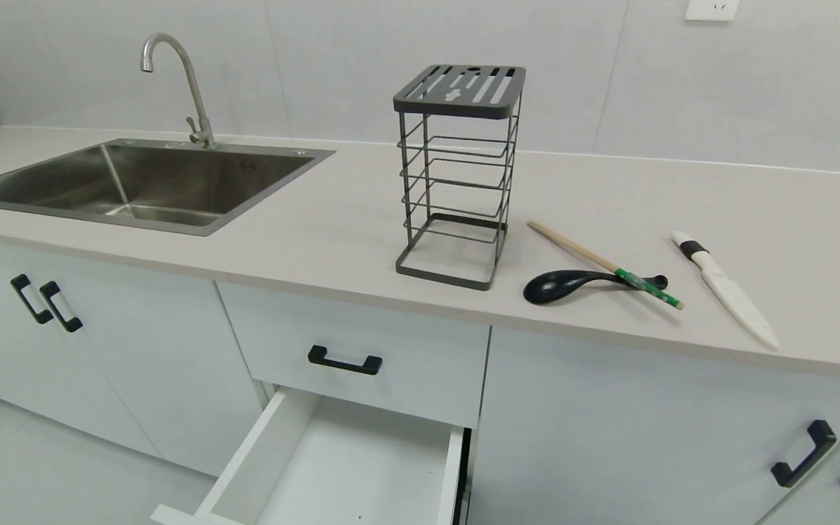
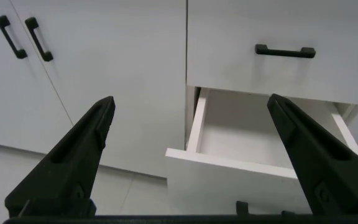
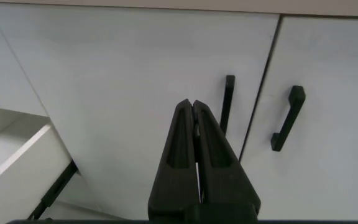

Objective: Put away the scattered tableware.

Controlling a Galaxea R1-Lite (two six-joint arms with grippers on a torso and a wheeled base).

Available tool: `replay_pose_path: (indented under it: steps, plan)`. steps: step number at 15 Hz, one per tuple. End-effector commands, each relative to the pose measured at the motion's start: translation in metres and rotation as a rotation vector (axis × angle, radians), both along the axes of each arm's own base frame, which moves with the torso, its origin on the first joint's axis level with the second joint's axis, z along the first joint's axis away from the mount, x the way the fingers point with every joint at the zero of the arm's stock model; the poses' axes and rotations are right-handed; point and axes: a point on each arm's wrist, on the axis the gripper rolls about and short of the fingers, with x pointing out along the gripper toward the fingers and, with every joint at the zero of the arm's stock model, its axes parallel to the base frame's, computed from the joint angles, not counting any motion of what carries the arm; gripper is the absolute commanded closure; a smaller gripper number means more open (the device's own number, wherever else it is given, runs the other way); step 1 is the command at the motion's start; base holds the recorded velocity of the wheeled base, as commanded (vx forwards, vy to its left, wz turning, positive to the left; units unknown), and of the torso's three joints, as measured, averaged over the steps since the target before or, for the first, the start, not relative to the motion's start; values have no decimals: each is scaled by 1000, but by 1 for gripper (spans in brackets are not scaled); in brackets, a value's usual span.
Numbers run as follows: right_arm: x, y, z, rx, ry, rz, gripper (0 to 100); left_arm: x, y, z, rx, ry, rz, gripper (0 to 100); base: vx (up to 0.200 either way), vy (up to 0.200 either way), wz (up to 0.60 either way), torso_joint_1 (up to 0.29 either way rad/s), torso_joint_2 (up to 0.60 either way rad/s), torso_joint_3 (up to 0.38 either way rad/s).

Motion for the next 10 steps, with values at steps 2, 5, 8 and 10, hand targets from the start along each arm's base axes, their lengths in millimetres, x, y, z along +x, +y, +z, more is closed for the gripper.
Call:
replay_pose_path:
  steps: [2,5,8,10]
  plan:
    - [0,0,0,0,-2,0,100,0,0,0,0,-1,0,0,0,0,0,151,-334,-188]
    - [0,0,0,0,0,0,100,0,0,0,0,-1,0,0,0,0,0,203,-440,-245]
    - [0,0,0,0,0,1,100,0,0,0,0,-1,0,0,0,0,0,214,-473,-261]
    - [0,0,0,0,-2,1,100,0,0,0,0,-1,0,0,0,0,0,224,-491,-273]
